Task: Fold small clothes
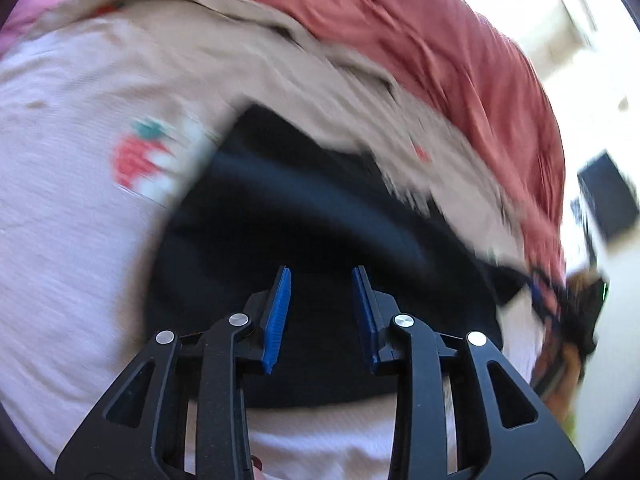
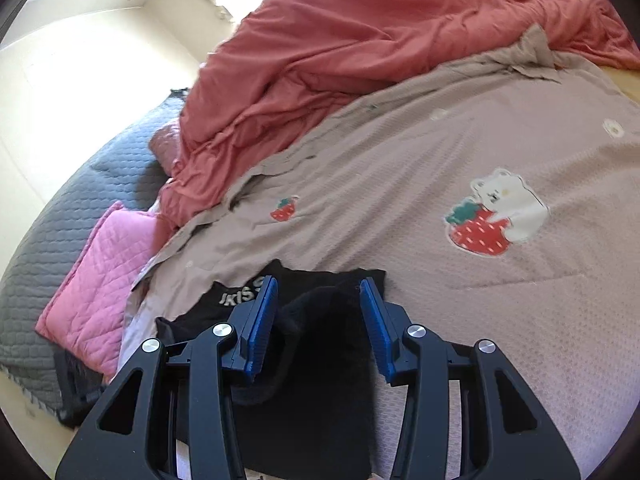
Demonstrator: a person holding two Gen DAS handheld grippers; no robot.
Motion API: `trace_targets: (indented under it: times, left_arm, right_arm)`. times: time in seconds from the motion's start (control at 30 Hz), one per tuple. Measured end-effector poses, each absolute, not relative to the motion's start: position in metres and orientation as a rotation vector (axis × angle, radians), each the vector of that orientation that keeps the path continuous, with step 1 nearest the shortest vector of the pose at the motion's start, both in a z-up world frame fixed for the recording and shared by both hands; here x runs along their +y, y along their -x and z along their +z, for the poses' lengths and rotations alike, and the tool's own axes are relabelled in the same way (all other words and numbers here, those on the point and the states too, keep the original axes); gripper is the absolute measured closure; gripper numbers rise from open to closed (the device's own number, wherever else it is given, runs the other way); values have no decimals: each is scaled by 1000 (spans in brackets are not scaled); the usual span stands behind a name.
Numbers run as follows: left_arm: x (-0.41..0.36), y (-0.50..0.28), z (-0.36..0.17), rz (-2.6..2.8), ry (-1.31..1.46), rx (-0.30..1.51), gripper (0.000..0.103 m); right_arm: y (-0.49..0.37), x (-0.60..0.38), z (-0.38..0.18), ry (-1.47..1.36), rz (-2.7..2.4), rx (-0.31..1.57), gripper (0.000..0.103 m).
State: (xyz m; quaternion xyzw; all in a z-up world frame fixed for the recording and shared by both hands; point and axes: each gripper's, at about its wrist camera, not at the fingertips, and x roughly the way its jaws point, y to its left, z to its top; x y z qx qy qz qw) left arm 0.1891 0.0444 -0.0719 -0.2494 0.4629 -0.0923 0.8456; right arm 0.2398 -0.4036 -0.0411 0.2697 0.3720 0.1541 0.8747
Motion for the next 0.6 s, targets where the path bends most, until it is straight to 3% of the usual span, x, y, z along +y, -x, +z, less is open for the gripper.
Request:
trace_targets:
  times: [0.07,0.23,0.6]
  left_arm:
    - [4,-194,-76,-299,453,1034,78]
    - [-70,-219,-85,-417,245,1099,60]
    - [-59,-304,-63,-261,258,1007,57]
  right_arm:
    - [-241,-407,-46,-583,308,797,61]
    - [-241,-420,-54,-665,293,815,61]
    - [-244,-424,-67,-675,255,878,61]
